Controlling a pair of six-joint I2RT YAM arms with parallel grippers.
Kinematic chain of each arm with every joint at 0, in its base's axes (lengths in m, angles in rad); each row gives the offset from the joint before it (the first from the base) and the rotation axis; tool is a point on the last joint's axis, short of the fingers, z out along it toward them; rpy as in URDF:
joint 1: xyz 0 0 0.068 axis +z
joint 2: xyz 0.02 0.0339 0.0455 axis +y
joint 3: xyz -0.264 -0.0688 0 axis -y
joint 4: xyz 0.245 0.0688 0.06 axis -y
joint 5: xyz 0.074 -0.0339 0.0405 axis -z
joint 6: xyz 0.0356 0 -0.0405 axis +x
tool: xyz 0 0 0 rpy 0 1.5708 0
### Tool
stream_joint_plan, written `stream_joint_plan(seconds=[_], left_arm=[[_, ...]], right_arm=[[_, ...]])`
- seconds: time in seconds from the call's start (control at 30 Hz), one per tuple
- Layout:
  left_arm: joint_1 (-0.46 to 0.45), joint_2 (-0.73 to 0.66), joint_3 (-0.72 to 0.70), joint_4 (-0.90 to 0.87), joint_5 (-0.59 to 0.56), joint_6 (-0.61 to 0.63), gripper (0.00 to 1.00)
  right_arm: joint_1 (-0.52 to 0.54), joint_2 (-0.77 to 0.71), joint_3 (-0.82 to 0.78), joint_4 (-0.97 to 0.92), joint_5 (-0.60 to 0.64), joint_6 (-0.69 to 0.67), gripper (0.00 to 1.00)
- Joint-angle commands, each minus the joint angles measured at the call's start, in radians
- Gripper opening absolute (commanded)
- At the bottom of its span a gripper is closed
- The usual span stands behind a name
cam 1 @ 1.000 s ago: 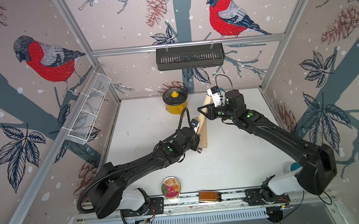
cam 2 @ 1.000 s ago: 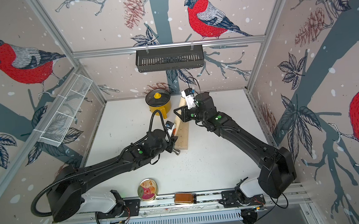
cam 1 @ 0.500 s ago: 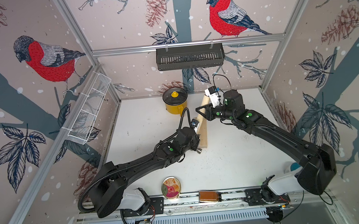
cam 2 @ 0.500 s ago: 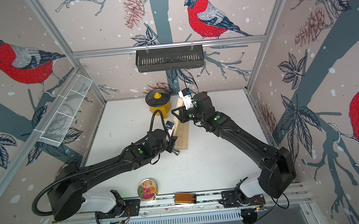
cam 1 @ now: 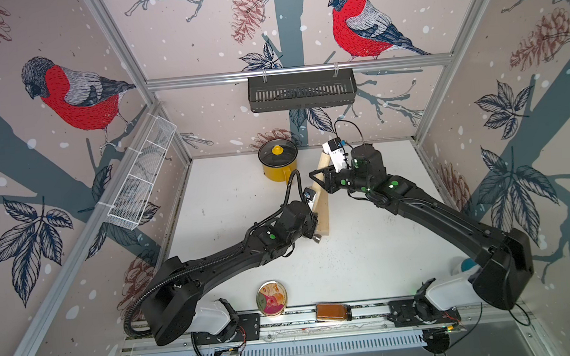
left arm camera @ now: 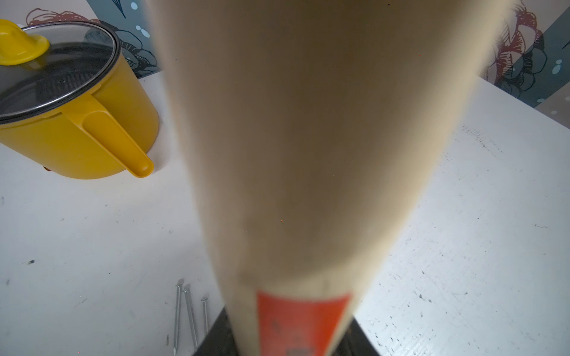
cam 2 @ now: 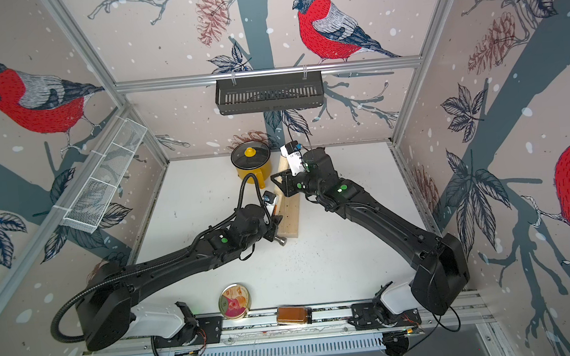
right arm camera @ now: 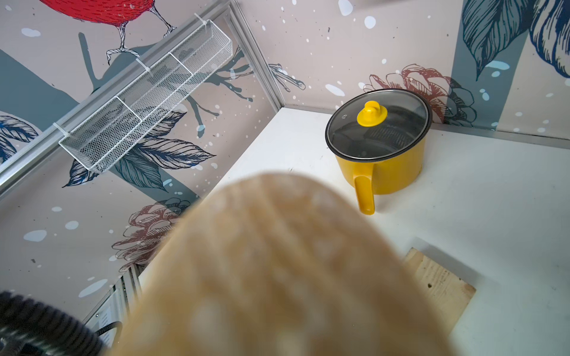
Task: Use a claw hammer to pull out a nail
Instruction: Place the hammer at the center of the board.
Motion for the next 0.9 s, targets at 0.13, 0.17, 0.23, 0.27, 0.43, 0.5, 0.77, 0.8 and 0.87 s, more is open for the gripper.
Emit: stream_joint_plan(seconds=[0.13, 0.17, 0.23, 0.27, 0.43, 0.5, 0.77, 0.8, 0.87], left_arm=[[-0.002, 0.002, 0.022, -0.028, 0.016, -0.020, 0.45], [-0.002, 0.002, 0.025, -0.031, 0.018, -0.022, 0.45], [-0.002, 0.006, 0.028, -0.039, 0.016, -0.022, 0.45], [-0.002, 0.008, 0.033, -0.044, 0.015, -0.023, 0.45], [-0.001, 0.022, 0.040, -0.053, 0.008, -0.024, 0.44], [-0.002, 0.028, 0.040, -0.053, 0.006, -0.027, 0.44], [-0.001, 0.042, 0.036, -0.047, -0.001, -0.030, 0.40], [-0.001, 0.044, 0.036, -0.047, 0.001, -0.030, 0.40], [-0.002, 0.044, 0.037, -0.046, 0.003, -0.031, 0.39]], right_arm=[[0.023, -0.020, 0.020, 0.061, 0.036, -0.009, 0.00], [0.024, -0.019, 0.020, 0.059, 0.042, -0.010, 0.00], [0.029, -0.020, 0.020, 0.057, 0.054, -0.015, 0.00], [0.030, -0.021, 0.021, 0.057, 0.057, -0.017, 0.00], [0.039, -0.023, 0.020, 0.053, 0.063, -0.019, 0.00], [0.040, -0.025, 0.020, 0.051, 0.063, -0.019, 0.00], [0.040, -0.035, 0.021, 0.047, 0.057, -0.021, 0.00], [0.041, -0.034, 0.021, 0.046, 0.055, -0.021, 0.00], [0.041, -0.035, 0.021, 0.045, 0.049, -0.022, 0.00]])
